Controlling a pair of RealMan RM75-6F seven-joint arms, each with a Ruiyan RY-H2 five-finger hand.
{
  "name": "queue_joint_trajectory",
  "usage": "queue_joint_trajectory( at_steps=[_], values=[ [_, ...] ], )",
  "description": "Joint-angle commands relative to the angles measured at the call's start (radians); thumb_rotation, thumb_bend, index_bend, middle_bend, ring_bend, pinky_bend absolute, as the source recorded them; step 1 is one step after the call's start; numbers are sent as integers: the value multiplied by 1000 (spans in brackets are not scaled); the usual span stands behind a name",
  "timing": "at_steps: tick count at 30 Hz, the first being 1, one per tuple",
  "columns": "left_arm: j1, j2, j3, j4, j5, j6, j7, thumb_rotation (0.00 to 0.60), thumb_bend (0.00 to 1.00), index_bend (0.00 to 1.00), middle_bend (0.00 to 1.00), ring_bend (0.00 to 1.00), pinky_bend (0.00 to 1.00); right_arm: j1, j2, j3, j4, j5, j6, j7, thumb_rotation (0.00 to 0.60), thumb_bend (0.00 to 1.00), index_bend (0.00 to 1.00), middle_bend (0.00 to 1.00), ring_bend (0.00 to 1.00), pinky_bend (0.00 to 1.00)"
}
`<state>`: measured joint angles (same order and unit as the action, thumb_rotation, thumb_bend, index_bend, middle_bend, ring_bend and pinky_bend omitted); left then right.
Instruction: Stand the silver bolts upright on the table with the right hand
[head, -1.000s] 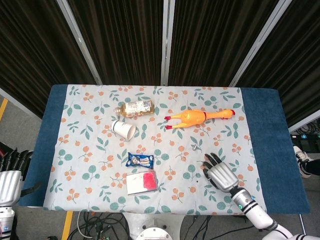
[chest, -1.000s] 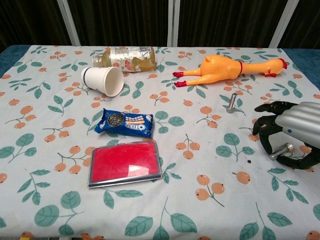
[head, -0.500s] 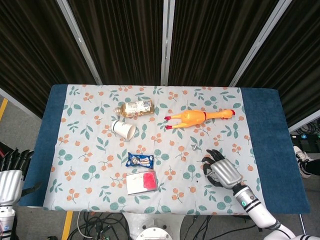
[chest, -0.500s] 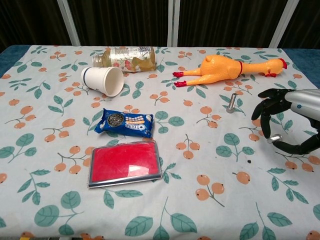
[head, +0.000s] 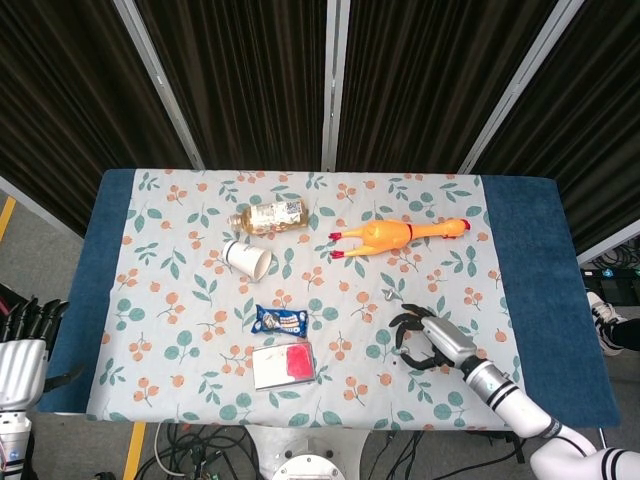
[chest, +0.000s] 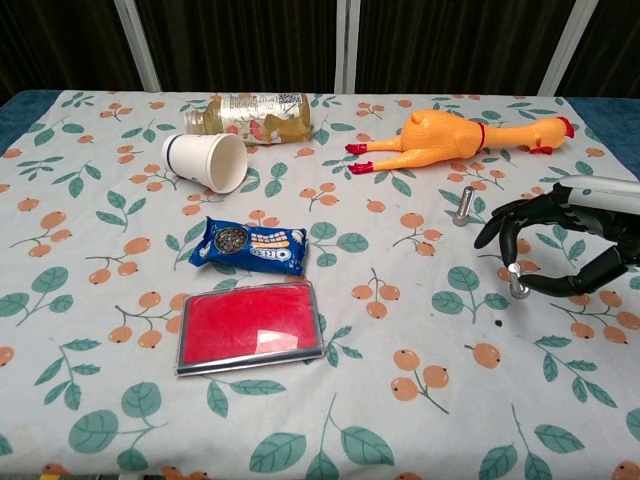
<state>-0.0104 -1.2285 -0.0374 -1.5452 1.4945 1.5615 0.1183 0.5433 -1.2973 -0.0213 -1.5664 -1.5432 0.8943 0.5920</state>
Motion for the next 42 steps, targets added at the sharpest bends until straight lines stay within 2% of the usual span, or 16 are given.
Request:
queue_joint_trajectory(
  at_steps=[1, 6, 11, 26, 35, 39, 42],
  values=[
    [0, 0, 0, -1, 1, 0, 2, 600, 0, 136, 117, 0, 0, 22, -13, -12, 38, -31, -16, 46, 600, 349, 545, 250, 14, 49],
    [0, 1, 0, -4, 0, -1, 4, 600, 0, 136, 117, 0, 0, 31, -32, -23, 68, -51, -8, 99, 600, 349, 526, 249, 14, 1],
    [0, 2, 1, -5, -1, 0, 3, 600, 0, 136, 117, 0, 0, 30, -45, -37, 99, -71, 15, 123, 600, 349, 513, 247, 14, 0],
    [-2, 2, 0, -5, -1, -3, 6, 600, 0, 136, 117, 0, 0, 16, -61, -76, 146, -110, 80, 105, 600, 356, 422, 236, 2, 0],
    [-5, 3, -2, -5, -1, -5, 6, 600, 0, 136, 117, 0, 0, -15, -34, -96, 118, -134, 155, 43, 600, 363, 361, 232, 1, 0],
    [-8, 7, -4, -8, 2, -5, 7, 600, 0, 136, 117, 0, 0, -50, 4, -96, 83, -161, 249, -24, 600, 364, 310, 223, 0, 0],
    [-11, 7, -7, -10, 3, -6, 9, 600, 0, 136, 117, 0, 0, -101, 39, -82, 54, -163, 350, -144, 600, 366, 297, 223, 0, 0]
  ],
)
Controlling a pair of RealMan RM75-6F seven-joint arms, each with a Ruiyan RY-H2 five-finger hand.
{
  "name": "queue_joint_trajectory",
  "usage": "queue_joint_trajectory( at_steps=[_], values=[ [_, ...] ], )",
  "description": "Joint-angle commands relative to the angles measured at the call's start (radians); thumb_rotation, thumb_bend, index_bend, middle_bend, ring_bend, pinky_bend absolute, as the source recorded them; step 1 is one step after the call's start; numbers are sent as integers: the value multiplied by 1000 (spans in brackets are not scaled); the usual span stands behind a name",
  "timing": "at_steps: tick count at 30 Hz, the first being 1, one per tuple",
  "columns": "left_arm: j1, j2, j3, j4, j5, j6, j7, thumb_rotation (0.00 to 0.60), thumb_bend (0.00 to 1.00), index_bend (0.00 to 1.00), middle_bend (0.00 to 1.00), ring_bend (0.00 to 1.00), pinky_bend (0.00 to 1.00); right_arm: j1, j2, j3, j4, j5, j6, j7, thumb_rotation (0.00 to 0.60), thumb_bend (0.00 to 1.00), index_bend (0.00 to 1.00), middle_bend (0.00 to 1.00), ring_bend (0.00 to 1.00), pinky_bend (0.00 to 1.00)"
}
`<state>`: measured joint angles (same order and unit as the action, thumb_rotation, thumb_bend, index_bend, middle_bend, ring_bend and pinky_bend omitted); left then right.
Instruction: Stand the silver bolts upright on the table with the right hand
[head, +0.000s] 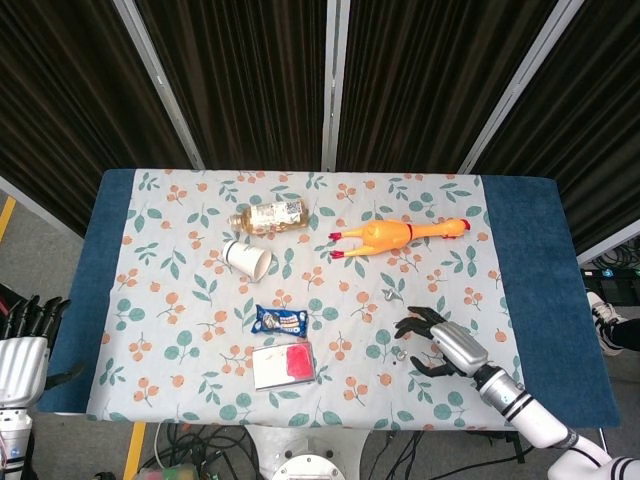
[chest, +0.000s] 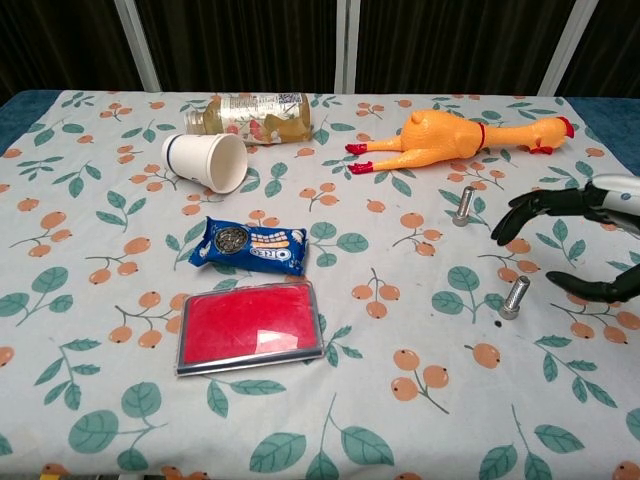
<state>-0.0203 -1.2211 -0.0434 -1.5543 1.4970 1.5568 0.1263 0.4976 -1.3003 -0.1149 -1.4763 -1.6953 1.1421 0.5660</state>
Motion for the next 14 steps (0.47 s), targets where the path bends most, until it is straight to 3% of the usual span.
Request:
queue_joint_trajectory(
  at_steps=[1, 6, 10, 14],
  values=[
    [-3, 0, -2, -1, 1, -1, 2, 600, 0, 136, 117, 0, 0, -80, 51, 26, -49, 0, 143, -200, 600, 366, 294, 223, 0, 0],
    [-11, -3, -4, -2, 6, -6, 4, 600, 0, 136, 117, 0, 0, -199, 91, 67, -111, 99, 277, -555, 600, 365, 197, 184, 0, 0],
    [-17, -5, -5, -3, 9, -11, 6, 600, 0, 136, 117, 0, 0, -271, 145, 62, -180, 144, 341, -599, 600, 365, 91, 113, 0, 0],
    [-21, -5, -6, -6, 9, -14, 10, 600, 0, 136, 117, 0, 0, -336, 178, 59, -197, 148, 419, -582, 600, 365, 59, 77, 0, 0]
  ],
)
